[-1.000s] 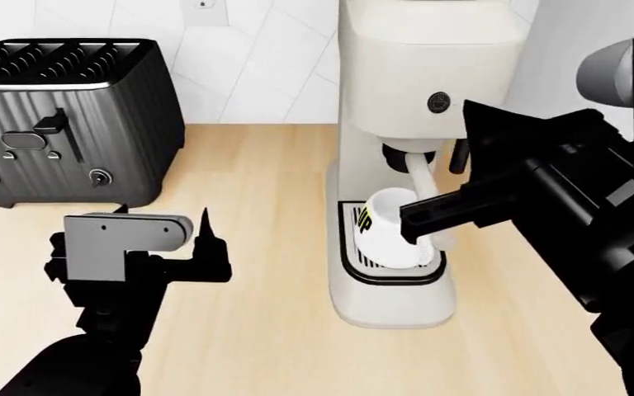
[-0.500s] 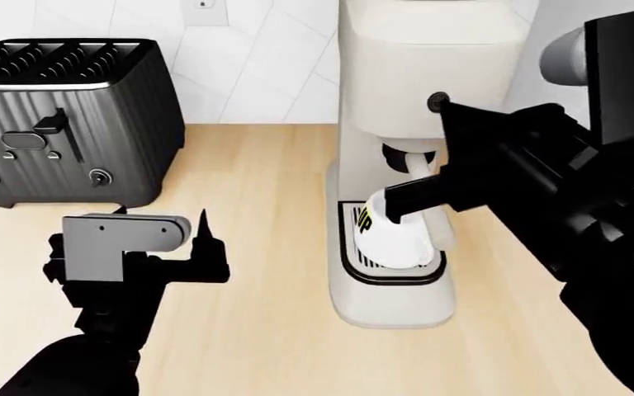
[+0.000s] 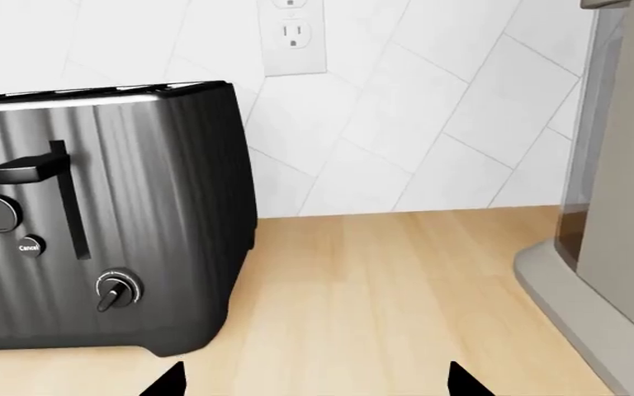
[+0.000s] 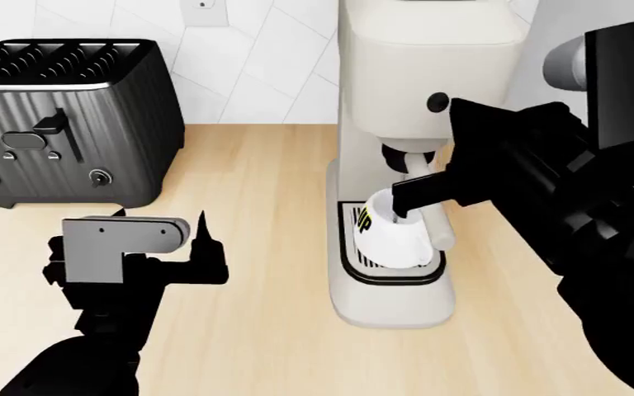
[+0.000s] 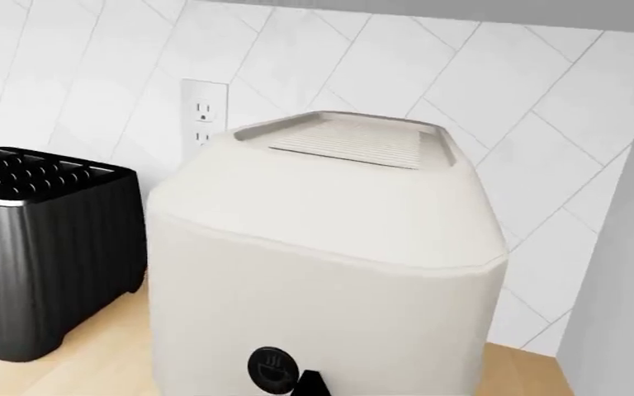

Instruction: Press the button on the coffee machine to serve coffee.

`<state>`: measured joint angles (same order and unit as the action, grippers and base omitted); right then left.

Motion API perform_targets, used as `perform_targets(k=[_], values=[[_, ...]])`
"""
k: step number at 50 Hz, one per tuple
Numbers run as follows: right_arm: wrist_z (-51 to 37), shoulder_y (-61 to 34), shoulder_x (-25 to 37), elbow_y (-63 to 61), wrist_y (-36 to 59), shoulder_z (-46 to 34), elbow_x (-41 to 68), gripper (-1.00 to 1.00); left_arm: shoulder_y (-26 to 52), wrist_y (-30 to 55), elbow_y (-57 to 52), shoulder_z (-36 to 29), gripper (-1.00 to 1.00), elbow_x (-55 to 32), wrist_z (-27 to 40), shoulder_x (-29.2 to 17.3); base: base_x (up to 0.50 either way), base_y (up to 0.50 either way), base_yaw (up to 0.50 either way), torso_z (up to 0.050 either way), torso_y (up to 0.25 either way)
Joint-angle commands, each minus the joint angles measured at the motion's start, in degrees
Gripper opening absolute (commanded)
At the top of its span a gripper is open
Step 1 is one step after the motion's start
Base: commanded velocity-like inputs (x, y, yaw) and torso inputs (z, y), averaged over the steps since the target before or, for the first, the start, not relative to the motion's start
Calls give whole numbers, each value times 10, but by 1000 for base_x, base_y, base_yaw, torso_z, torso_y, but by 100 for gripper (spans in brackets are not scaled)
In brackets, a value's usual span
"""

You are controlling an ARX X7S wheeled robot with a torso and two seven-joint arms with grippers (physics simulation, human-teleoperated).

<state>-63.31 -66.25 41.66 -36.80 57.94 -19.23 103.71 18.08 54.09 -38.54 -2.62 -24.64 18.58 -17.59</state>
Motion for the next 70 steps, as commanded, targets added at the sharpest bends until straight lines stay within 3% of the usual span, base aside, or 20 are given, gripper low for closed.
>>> perform_targets(k=[1, 13, 22, 34, 35, 43, 55, 62, 70], values=[[29, 15, -22, 46, -17, -12, 1, -100, -1, 0, 0, 5, 100, 2, -5, 2, 11, 4, 10, 0, 0], [-33, -18, -2, 10, -24, -15, 71, -100, 0, -3, 4, 0, 100, 1, -3, 2, 8, 3, 8, 0, 0], [-113, -52, 39, -47, -47, -16, 161, -100, -1, 0, -2, 11, 100, -8, -5, -4, 0, 0, 0, 0, 0], [-176, -26, 108, -120, -90, 11, 214, -100, -2, 0, -5, 9, 100, -12, -4, -7, 0, 0, 0, 0, 0], [-180, -24, 112, -123, -89, 10, 214, 100, -1, 0, -5, 10, 100, -12, -4, -8, 0, 0, 0, 0, 0], [-199, 15, 163, -151, -81, 18, 202, 100, 1, -1, -2, 2, 100, -10, 1, -5, 0, 0, 0, 0, 0], [-107, 224, 231, -180, -109, 162, 107, 100, 3, 4, -6, 5, 100, -15, 4, -8, 0, 0, 0, 0, 0], [-62, 339, 225, -185, -108, 229, 50, 100, 6, 6, -7, 4, 100, -19, 6, -7, 0, 0, 0, 0, 0], [-20, 397, 185, -175, -84, 229, -26, 100, 0, 1, -5, 6, 100, -17, 7, -14, 0, 0, 0, 0, 0]])
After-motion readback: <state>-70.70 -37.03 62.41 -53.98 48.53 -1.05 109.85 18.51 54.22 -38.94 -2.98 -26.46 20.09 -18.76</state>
